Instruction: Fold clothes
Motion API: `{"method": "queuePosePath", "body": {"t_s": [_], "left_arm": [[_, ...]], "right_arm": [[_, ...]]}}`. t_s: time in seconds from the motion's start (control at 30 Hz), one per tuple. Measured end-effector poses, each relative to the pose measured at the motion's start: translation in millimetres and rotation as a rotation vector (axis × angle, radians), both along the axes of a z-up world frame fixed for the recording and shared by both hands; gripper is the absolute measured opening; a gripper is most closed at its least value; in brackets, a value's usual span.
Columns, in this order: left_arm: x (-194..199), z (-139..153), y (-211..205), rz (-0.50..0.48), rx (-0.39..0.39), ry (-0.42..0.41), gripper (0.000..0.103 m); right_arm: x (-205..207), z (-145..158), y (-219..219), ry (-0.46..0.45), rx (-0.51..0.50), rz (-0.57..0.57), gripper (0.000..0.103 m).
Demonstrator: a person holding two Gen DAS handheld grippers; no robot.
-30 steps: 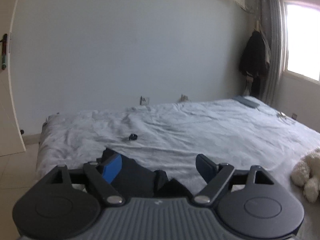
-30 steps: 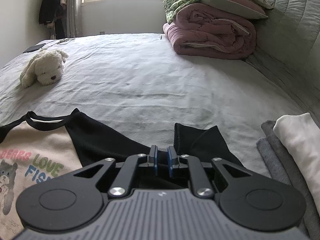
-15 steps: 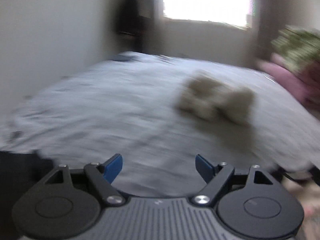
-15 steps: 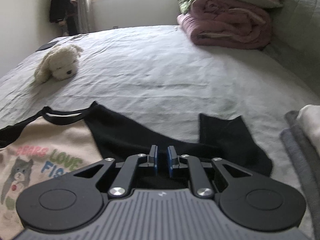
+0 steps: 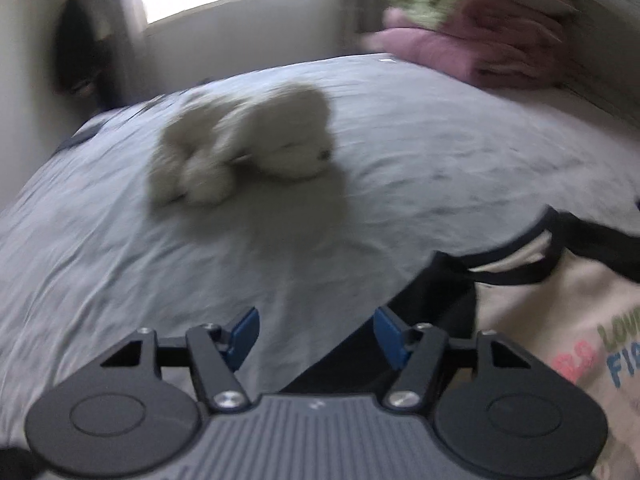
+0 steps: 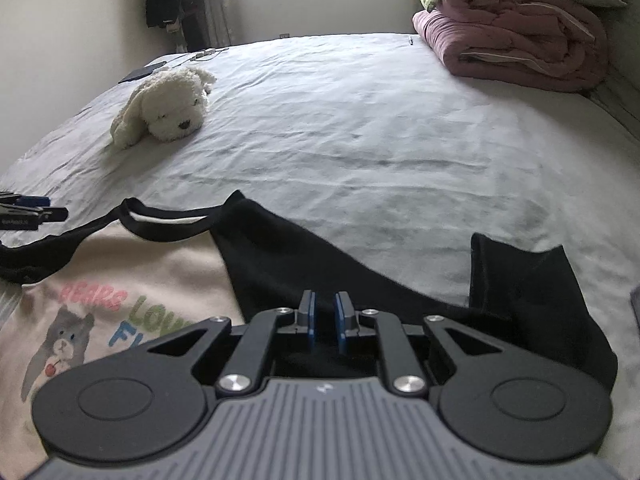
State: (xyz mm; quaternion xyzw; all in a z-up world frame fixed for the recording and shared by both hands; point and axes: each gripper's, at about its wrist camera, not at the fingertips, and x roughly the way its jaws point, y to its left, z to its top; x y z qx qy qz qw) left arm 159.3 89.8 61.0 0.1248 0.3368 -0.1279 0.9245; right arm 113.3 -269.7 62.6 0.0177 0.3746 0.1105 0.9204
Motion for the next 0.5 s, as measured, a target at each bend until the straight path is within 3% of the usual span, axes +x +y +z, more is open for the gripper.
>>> {"method": "queuePosePath", "body": {"t_s": [0.17,0.37,0.5], "left_arm": [[9.9,-5.3,-13.5,-0.120,-0.046,-0.006,0.066],[25.2,-27.2,-33.1,-0.134,-0.037,0.040,0.066],[30.9,-33.6,-42.4,-0.121,-0.046,0.044,0.060]], "right_arm": [[32.1,-0.9,11.7,0.008,0.021,0.075,0.015],[73.2,-6.8,44.9,0.045,-0.010,0.231,0.015],[94.0,-19.2,59.9,0.076,-0.065,0.266,0.015]]}}
